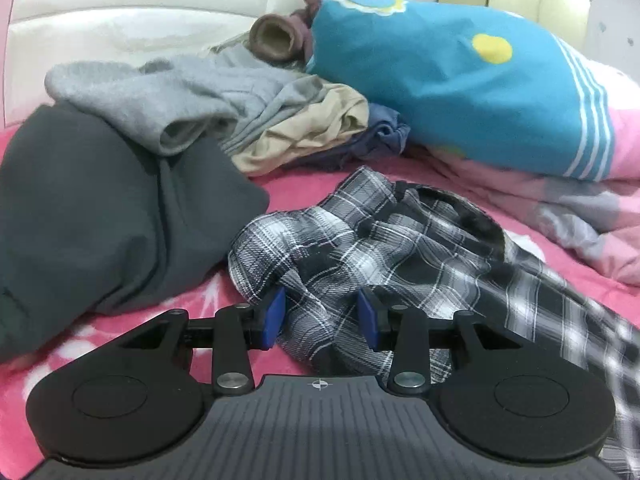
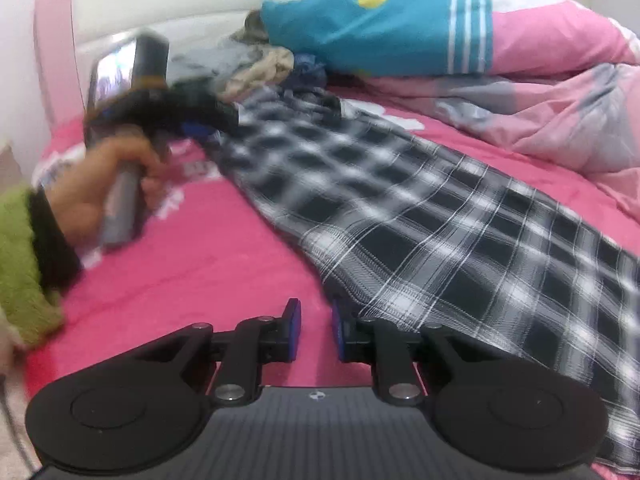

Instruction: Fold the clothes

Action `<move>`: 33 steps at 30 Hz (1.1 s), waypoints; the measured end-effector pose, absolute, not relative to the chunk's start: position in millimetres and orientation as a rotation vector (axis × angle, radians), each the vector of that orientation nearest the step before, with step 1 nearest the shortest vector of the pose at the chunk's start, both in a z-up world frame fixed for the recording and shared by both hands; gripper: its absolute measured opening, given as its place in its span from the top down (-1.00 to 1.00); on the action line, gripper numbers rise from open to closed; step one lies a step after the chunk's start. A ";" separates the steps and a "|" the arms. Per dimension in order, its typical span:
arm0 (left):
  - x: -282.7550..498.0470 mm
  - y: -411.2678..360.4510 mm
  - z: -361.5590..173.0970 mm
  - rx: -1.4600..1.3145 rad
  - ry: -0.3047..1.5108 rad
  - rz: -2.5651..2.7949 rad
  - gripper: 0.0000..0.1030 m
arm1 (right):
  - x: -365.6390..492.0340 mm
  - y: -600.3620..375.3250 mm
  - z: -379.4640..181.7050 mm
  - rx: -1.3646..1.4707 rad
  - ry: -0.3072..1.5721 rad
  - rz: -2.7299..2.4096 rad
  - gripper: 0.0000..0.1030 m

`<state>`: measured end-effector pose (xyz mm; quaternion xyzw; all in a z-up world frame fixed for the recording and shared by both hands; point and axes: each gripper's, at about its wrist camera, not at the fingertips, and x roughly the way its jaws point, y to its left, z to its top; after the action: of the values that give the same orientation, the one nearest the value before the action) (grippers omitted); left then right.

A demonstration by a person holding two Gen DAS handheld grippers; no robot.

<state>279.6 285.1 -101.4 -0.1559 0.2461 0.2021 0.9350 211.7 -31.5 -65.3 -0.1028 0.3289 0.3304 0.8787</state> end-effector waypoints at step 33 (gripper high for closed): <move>275.7 294.1 -107.9 -0.396 0.523 0.415 0.00 | 459.5 -4.8 -103.8 -0.064 0.786 0.441 0.65</move>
<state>275.7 294.1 -107.9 -0.1932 0.2548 0.2024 0.9256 459.5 -4.8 -103.8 -0.0309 0.3798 0.2130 0.8997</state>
